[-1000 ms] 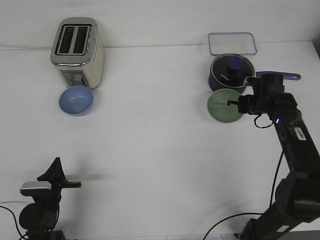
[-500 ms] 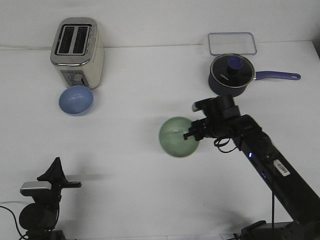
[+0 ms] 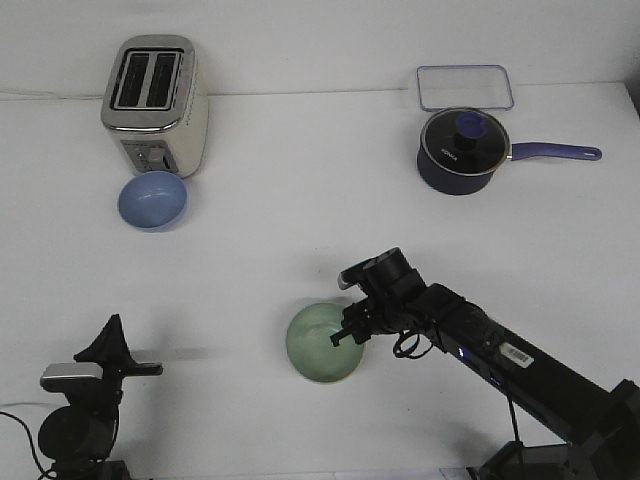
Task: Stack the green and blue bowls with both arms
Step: 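Carry the green bowl toward the robot and set it down mid-table, then release the green bowl and lift the right gripper away, then reach the left gripper to the light blue bowl and grasp its rim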
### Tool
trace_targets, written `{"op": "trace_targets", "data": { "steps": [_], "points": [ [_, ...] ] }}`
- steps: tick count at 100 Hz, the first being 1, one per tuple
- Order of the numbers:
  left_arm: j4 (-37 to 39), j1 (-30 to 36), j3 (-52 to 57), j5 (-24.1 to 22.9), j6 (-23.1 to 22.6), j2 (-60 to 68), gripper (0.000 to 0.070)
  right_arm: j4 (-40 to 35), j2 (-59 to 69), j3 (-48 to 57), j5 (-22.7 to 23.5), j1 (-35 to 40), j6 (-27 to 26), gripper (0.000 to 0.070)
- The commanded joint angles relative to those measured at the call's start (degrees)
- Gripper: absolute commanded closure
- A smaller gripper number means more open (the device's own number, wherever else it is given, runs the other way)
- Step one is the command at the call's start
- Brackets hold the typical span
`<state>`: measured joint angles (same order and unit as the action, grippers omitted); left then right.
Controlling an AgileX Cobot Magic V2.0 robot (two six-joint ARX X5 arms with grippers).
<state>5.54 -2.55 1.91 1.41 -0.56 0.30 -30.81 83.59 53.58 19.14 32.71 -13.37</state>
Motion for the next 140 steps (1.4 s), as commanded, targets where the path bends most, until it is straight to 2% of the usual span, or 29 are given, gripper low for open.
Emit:
{"op": "trace_targets", "data": {
  "steps": [1,19,22,30,34,48,67,84,98,108,131,135,140],
  "points": [
    [0.5,0.0,-1.1,-0.1,-0.3,-0.1,0.0687,1.2,0.1,-0.2,-0.6,0.4,-1.0,0.0700],
    [0.6,0.0,-1.1,-0.1,0.0,-0.1,0.0687,1.0,0.9,-1.2,-1.6,0.4,0.1,0.0691],
    [0.6,0.0,-1.1,-0.1,0.2,-0.1,0.0687,1.0,0.9,-1.2,-1.6,0.4,0.2,0.0648],
    [0.6,0.0,-1.1,-0.1,0.2,-0.1,0.0687,1.7,0.9,-1.2,-1.2,0.4,0.3,0.0456],
    [0.6,0.0,-1.1,-0.1,0.3,-0.1,0.0687,2.0,0.9,-1.2,-1.2,0.4,0.3,0.0423],
    [1.0,0.0,-0.9,-0.1,6.3,-0.1,0.0689,2.5,-1.0,-0.4,-1.0,-0.9,1.6,0.0421],
    [3.8,0.0,0.6,-0.2,22.7,-0.1,0.0688,3.7,-9.2,3.4,-1.3,-7.5,5.2,0.0422],
    [1.7,0.0,6.5,0.0,26.9,3.6,0.0687,11.5,-14.7,3.5,-1.0,-18.6,9.6,0.0422],
    [0.1,-0.1,15.6,-1.7,27.0,15.0,0.0687,13.4,-15.7,2.3,-0.2,-27.0,10.2,0.0423],
    [-2.2,-0.3,24.3,-2.3,25.0,26.2,0.0687,16.3,-17.4,-0.6,0.5,-29.8,10.1,0.0423],
    [-16.8,-1.8,50.9,-1.2,18.3,59.1,0.0679,19.9,-21.8,-6.9,0.4,-30.6,8.9,0.0423],
    [-18.6,-2.1,55.0,-0.7,17.1,64.2,0.0652,20.1,-22.2,-7.2,0.4,-30.6,8.9,0.0423],
    [-20.7,-2.4,60.1,0.1,16.3,70.7,0.0524,20.1,-22.5,-7.3,0.4,-30.6,8.9,0.0423]
  ]
}}
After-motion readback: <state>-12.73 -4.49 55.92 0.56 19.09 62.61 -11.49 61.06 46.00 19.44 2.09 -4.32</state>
